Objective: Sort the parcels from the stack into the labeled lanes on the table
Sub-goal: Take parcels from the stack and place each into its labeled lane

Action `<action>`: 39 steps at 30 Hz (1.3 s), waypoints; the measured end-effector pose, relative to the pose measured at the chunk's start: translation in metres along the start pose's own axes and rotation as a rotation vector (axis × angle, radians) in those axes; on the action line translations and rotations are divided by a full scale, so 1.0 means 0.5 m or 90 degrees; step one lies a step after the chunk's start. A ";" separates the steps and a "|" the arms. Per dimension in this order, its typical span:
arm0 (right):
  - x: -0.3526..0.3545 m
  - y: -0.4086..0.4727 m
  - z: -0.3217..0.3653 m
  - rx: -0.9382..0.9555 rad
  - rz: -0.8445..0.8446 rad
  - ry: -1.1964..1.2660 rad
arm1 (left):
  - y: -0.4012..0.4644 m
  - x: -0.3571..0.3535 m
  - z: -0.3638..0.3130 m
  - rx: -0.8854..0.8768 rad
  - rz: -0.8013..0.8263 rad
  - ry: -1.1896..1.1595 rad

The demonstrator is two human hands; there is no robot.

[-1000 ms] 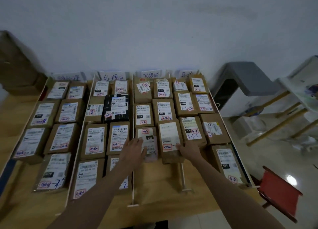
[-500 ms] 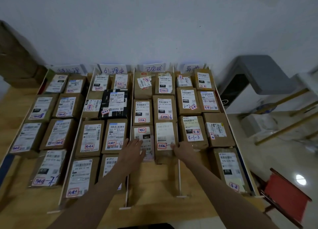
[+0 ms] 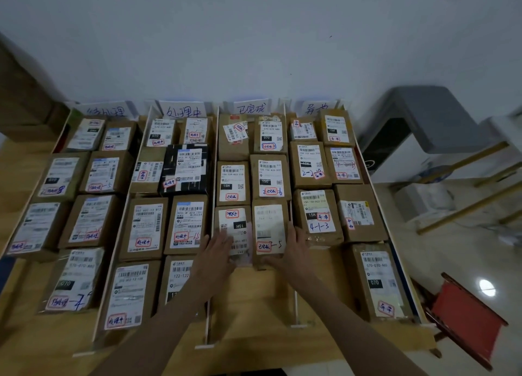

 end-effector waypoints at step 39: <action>0.208 0.042 0.098 0.157 -0.094 -0.254 | 0.014 0.232 0.014 0.052 -0.155 0.031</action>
Point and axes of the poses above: each hand's wrist, its own y-axis towards the middle knuckle, its own x-axis out of the back of the hand, z = x × y, the point moved 6 cm from there along y, towards the middle knuckle, and after that the axes turned 4 degrees about -y, right-handed, at the moved point
